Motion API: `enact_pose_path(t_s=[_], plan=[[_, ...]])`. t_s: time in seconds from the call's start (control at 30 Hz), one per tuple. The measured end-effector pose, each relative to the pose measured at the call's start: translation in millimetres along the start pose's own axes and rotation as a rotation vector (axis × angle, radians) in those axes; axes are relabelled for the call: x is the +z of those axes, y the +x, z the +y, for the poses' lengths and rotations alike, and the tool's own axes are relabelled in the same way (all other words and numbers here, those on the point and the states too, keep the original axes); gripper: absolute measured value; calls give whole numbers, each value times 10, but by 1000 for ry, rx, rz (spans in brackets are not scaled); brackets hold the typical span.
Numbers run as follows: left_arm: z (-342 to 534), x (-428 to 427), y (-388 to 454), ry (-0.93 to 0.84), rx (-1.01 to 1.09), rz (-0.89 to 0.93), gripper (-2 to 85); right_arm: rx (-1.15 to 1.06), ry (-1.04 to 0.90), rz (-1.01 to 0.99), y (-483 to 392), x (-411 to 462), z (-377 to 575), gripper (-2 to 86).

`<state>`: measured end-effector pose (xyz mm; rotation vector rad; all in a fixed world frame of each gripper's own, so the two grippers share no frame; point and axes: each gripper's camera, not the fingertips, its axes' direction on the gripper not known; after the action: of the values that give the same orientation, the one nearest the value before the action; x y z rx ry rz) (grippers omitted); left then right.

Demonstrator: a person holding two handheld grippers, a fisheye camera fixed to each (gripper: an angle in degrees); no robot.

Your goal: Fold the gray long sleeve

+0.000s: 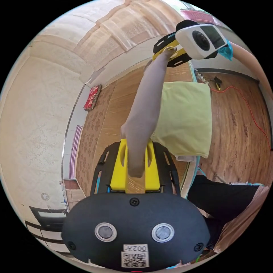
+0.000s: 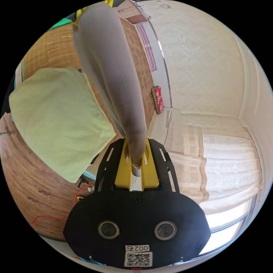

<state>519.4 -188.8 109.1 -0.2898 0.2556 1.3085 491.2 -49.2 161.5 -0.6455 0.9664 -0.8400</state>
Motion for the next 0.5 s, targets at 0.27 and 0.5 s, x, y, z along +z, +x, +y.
enact_pose_path(t_s=[0.27, 0.5], plan=[[332, 194, 396, 86, 64, 318, 89, 119, 11, -160, -582, 368, 794, 56], [696, 365, 93, 102, -71, 421, 81, 156, 1, -200, -631, 639, 1215, 75]])
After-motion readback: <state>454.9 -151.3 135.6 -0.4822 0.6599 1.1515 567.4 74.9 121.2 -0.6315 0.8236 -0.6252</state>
